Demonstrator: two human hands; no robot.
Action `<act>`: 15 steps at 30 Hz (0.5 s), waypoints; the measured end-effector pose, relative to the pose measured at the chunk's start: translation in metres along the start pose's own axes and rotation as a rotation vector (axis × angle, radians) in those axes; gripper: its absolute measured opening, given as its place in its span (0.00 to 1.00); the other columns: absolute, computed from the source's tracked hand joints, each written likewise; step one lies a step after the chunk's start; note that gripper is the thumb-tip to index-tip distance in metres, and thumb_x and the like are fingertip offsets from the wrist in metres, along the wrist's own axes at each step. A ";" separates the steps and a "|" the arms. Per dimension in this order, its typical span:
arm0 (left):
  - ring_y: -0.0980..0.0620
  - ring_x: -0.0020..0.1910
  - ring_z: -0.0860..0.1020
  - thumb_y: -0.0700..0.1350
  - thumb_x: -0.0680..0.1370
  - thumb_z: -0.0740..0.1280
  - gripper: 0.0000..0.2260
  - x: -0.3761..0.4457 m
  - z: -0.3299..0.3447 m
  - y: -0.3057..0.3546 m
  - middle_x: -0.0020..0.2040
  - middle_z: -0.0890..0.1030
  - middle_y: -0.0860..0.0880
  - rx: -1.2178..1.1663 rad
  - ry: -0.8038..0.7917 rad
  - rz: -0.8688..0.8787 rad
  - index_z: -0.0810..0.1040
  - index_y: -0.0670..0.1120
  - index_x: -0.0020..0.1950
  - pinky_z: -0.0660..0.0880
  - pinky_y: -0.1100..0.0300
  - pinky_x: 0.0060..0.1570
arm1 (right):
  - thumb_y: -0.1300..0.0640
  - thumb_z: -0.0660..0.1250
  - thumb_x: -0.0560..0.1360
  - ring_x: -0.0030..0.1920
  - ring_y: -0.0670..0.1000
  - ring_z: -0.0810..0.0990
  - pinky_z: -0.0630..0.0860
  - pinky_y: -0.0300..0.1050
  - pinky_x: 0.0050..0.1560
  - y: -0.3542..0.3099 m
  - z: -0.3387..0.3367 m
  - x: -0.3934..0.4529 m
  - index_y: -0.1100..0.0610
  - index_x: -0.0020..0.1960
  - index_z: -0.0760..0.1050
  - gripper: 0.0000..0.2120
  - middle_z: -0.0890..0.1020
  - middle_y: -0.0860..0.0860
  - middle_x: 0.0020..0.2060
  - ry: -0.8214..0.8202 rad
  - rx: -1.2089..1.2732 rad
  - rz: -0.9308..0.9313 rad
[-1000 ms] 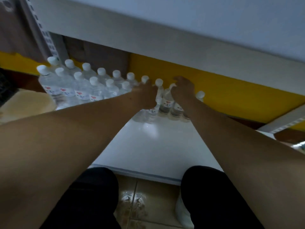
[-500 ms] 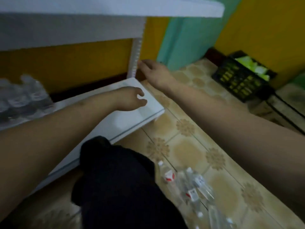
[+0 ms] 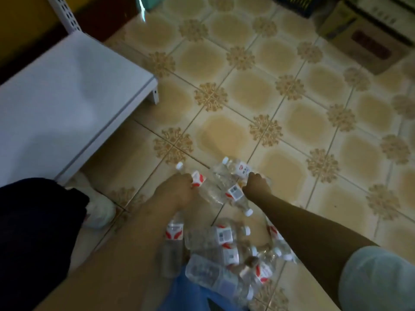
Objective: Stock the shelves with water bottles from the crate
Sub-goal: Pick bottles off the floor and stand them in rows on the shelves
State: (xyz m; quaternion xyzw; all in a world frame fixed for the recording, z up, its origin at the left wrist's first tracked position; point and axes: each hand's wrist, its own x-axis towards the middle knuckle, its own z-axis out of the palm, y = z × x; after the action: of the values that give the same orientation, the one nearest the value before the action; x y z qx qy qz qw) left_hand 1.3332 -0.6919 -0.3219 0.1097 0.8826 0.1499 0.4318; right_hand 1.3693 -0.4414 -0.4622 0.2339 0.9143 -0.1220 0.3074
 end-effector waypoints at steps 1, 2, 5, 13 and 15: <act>0.45 0.63 0.75 0.52 0.82 0.59 0.17 0.001 0.017 -0.010 0.66 0.76 0.44 0.024 -0.052 -0.020 0.74 0.47 0.68 0.72 0.55 0.61 | 0.57 0.64 0.77 0.59 0.60 0.76 0.74 0.49 0.52 0.010 0.011 0.004 0.61 0.66 0.67 0.20 0.74 0.60 0.60 -0.002 -0.015 0.018; 0.46 0.62 0.76 0.52 0.82 0.60 0.17 0.002 0.029 -0.021 0.66 0.75 0.45 0.062 -0.125 -0.040 0.74 0.48 0.69 0.73 0.55 0.60 | 0.58 0.64 0.76 0.58 0.60 0.76 0.74 0.49 0.52 0.015 0.019 0.007 0.61 0.65 0.68 0.18 0.74 0.60 0.60 0.017 -0.021 0.041; 0.47 0.62 0.75 0.51 0.81 0.62 0.18 0.010 0.035 -0.036 0.67 0.75 0.45 0.040 -0.249 -0.066 0.74 0.46 0.68 0.72 0.57 0.56 | 0.66 0.65 0.73 0.58 0.61 0.73 0.73 0.52 0.54 0.020 0.034 0.015 0.61 0.64 0.68 0.20 0.71 0.60 0.61 0.250 -0.039 0.128; 0.49 0.55 0.76 0.48 0.82 0.61 0.14 0.036 0.013 -0.025 0.61 0.78 0.46 -0.150 -0.045 -0.116 0.75 0.47 0.65 0.71 0.59 0.52 | 0.49 0.72 0.70 0.60 0.61 0.72 0.70 0.55 0.62 0.027 0.032 0.072 0.51 0.71 0.63 0.33 0.71 0.57 0.60 0.142 -0.185 0.042; 0.49 0.57 0.76 0.48 0.81 0.62 0.13 0.041 0.016 -0.018 0.61 0.79 0.46 -0.240 -0.061 -0.122 0.77 0.47 0.64 0.71 0.59 0.54 | 0.47 0.73 0.69 0.57 0.61 0.73 0.71 0.56 0.60 0.028 0.030 0.079 0.51 0.68 0.65 0.31 0.70 0.57 0.57 0.112 -0.227 -0.015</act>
State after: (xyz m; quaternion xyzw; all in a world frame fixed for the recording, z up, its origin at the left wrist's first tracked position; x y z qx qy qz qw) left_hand 1.3206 -0.6929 -0.3677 0.0078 0.8500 0.2242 0.4766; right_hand 1.3427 -0.4006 -0.5364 0.1971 0.9397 -0.0065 0.2793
